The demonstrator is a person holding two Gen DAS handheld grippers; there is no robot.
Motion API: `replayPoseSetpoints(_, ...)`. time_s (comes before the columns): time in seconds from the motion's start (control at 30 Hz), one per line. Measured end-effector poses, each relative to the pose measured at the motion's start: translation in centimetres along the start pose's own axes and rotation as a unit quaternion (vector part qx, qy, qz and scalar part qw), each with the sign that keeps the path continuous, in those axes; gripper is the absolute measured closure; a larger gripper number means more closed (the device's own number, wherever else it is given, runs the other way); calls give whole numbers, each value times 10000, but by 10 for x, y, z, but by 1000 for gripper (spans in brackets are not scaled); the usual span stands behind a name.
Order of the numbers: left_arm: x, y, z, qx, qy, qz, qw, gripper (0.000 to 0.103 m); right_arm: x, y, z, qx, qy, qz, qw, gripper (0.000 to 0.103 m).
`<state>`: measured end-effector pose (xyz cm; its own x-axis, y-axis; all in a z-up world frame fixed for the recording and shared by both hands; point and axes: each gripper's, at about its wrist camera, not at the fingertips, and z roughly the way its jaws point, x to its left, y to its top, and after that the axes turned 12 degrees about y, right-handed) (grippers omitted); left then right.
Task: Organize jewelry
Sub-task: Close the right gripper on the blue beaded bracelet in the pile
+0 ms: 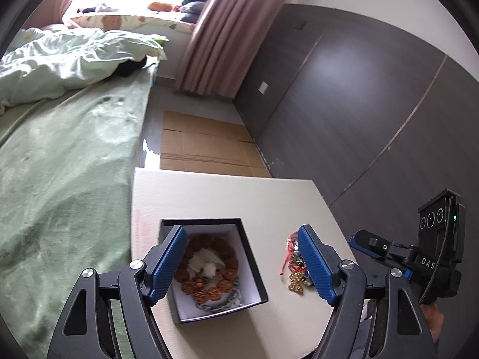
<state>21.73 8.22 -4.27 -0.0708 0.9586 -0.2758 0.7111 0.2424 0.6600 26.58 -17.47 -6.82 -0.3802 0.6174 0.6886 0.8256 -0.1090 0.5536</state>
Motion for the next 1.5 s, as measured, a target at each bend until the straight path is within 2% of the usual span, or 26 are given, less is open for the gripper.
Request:
replayPoseSetpoints(0.13,-16,-3,6,50,-54,235,9997,26,-11,-2,-11,-64,-370,81,9993,47)
replayPoseSetpoints(0.37,-40,-9,19,176,-158,537,9983,26,-41,-11,-23,-57,-601,606,9963,47)
replayPoseSetpoints(0.53,-62,-15,31,246,-153,921,9953,26,-66,-18,-30,-165,-682,1163,9907,47)
replayPoseSetpoints(0.63,-69,-19,36,336,-232,979,9944,26,-78,-22,-29,-137,-542,1472,9875,47)
replayPoseSetpoints(0.77,-79,-23,39,304,-245,1076,9934,26,-89,-25,-26,-104,-614,1593,9853,48)
replayPoseSetpoints(0.87,-85,-27,45,311,-264,1145,9926,27,-100,-27,-21,-36,-610,1688,9838,53)
replayPoseSetpoints(0.93,-89,-31,53,416,-224,1209,9915,31,-106,-28,-17,30,-556,1805,9820,58)
replayPoseSetpoints(1.0,-95,-34,60,479,-121,1365,9894,36,-111,-30,-12,114,-502,1873,9810,58)
replayPoseSetpoints(1.07,-102,-37,63,486,-122,1521,9871,36,-117,-31,-6,193,-490,1979,9788,58)
replayPoseSetpoints(1.2,-108,-41,70,579,-177,1612,9851,36,-122,-33,5,319,-380,2107,9763,66)
replayPoseSetpoints(1.27,-109,-43,74,651,-178,1613,9846,37,-125,-35,11,386,-332,2202,9741,73)
replayPoseSetpoints(1.3,-109,-43,75,666,-178,1612,9845,37,-126,-35,13,408,-321,2227,9735,79)
replayPoseSetpoints(1.33,-110,-44,75,674,-173,1618,9844,37,-127,-36,14,421,-330,2241,9731,85)
replayPoseSetpoints(1.5,-110,-46,76,683,-127,1649,9839,37,-119,-32,4,229,-183,2061,9781,88)
